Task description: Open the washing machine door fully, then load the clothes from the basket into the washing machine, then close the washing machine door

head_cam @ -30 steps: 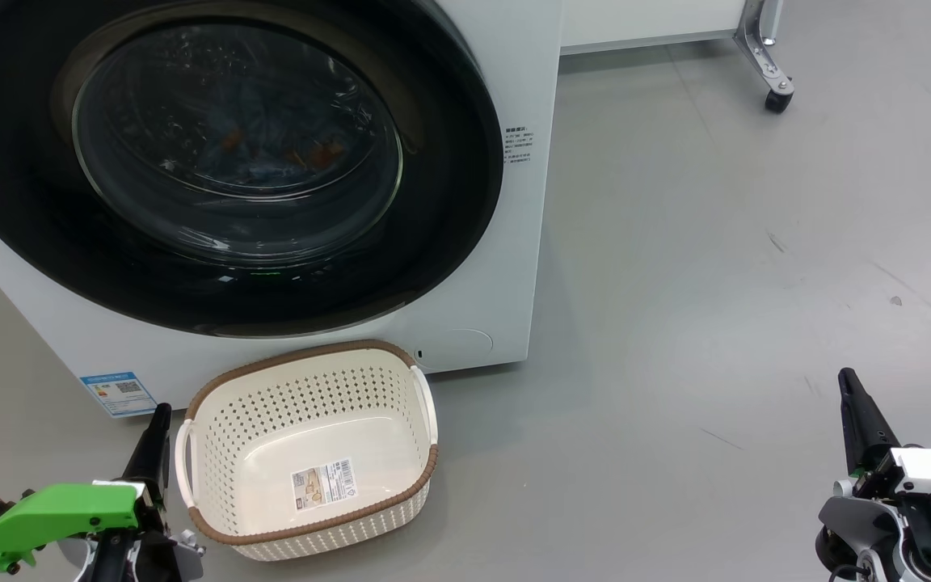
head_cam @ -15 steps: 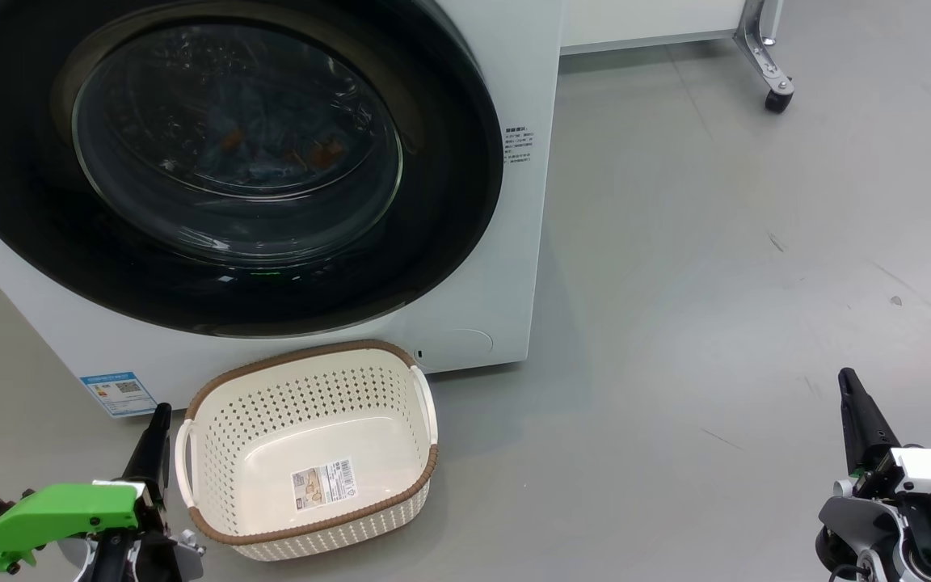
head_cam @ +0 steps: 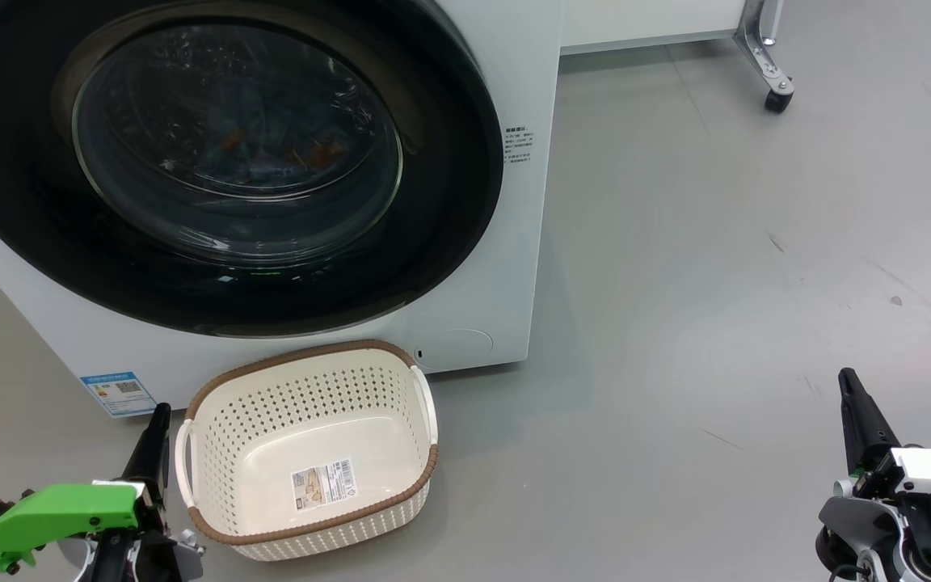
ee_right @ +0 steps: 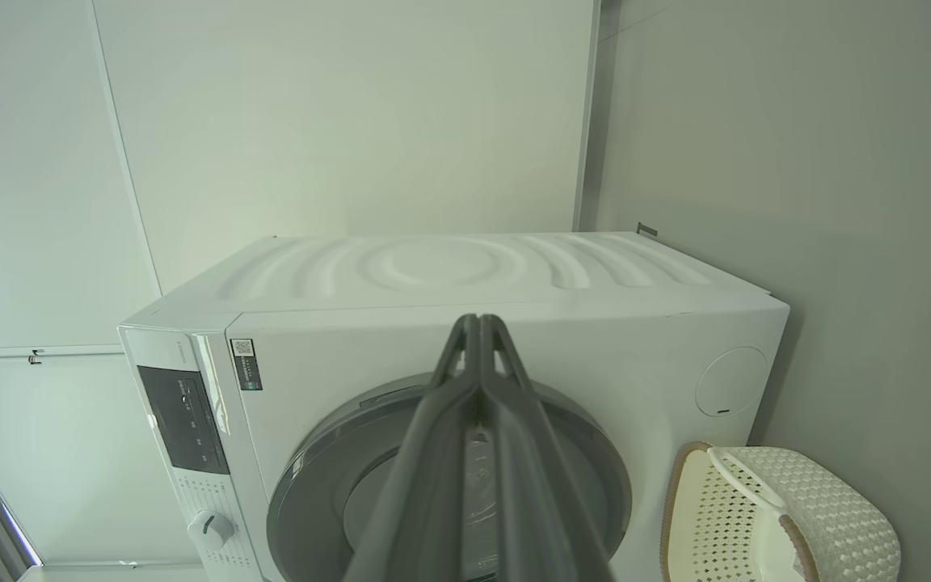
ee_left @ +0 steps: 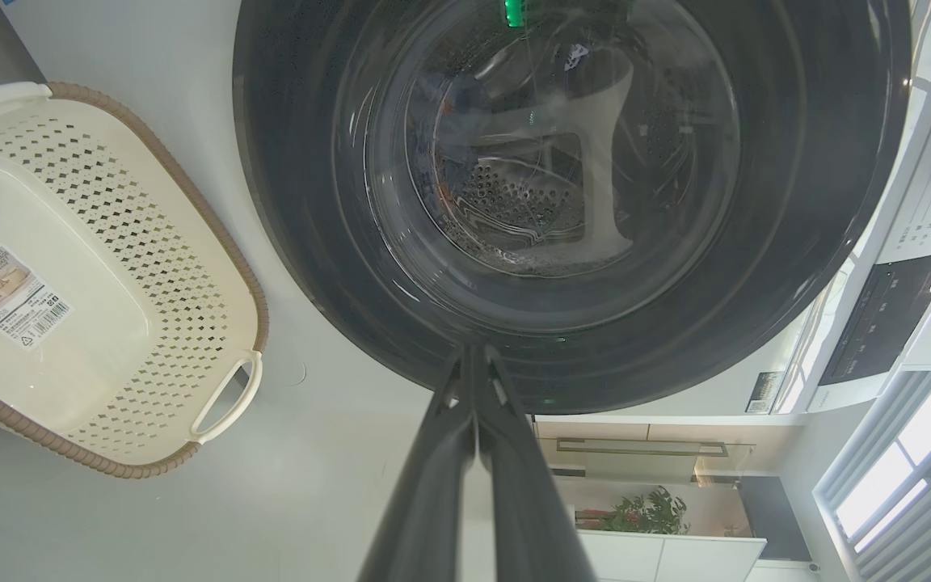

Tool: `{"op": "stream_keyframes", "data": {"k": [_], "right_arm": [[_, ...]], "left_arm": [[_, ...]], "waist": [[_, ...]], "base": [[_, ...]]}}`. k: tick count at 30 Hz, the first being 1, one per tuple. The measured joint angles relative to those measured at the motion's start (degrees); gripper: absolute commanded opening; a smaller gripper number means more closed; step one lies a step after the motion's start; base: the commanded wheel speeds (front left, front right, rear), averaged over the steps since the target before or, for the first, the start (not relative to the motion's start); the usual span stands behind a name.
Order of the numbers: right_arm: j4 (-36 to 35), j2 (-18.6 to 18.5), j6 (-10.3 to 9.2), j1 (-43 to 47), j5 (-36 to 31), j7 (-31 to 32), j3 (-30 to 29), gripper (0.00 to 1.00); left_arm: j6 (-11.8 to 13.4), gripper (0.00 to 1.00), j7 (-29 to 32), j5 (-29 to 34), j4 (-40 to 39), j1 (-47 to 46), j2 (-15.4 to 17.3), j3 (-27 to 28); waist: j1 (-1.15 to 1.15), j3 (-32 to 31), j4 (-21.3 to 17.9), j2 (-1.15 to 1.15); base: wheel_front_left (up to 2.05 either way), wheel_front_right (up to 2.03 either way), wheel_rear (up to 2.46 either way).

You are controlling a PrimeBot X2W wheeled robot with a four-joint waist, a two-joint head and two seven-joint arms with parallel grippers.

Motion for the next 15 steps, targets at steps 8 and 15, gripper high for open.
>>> {"op": "stream_keyframes", "data": {"k": [8, 15], "right_arm": [[-0.01, 0.00, 0.00, 0.00, 0.00, 0.00, 0.00, 0.00], [-0.01, 0.00, 0.00, 0.00, 0.00, 0.00, 0.00, 0.00]], "left_arm": [[0.00, 0.00, 0.00, 0.00, -0.01, 0.00, 0.00, 0.00], [0.00, 0.00, 0.00, 0.00, -0.01, 0.00, 0.00, 0.00]], "waist": [[0.00, 0.00, 0.00, 0.00], [0.00, 0.00, 0.00, 0.00]], "base": [[0.00, 0.00, 0.00], [0.00, 0.00, 0.00]]}}
